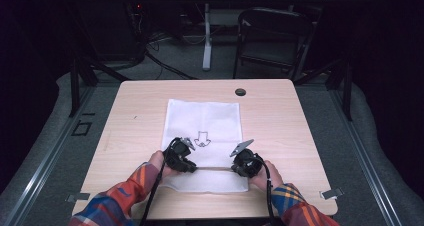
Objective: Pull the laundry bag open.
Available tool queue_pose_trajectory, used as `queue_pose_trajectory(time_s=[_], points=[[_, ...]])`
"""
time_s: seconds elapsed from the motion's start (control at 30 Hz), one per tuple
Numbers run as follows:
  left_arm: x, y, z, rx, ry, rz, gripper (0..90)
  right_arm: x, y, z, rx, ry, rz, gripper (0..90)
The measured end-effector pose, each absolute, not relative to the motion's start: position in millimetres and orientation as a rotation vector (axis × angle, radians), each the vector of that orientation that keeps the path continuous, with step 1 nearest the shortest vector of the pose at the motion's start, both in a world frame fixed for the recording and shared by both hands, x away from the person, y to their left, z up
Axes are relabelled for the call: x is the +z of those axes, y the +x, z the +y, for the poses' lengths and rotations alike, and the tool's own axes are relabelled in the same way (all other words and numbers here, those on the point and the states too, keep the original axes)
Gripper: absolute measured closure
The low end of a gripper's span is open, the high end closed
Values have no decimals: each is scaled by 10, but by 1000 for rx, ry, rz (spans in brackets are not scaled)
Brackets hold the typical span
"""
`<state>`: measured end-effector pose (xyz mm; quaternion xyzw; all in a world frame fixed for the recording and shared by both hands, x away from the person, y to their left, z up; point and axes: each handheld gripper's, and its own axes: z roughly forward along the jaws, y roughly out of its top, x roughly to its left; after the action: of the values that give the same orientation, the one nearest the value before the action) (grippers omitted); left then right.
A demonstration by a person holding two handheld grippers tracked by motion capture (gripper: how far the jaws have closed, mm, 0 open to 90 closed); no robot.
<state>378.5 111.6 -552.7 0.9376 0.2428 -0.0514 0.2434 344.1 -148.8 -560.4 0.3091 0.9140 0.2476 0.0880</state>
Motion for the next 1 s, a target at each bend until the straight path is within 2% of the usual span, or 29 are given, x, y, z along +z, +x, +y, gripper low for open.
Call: queue_pose_trajectory(time_s=[1.0], points=[[-5523, 3752, 1348, -149, 2561, 720, 811, -5581, 3473, -1556, 682, 924, 2732, 900]])
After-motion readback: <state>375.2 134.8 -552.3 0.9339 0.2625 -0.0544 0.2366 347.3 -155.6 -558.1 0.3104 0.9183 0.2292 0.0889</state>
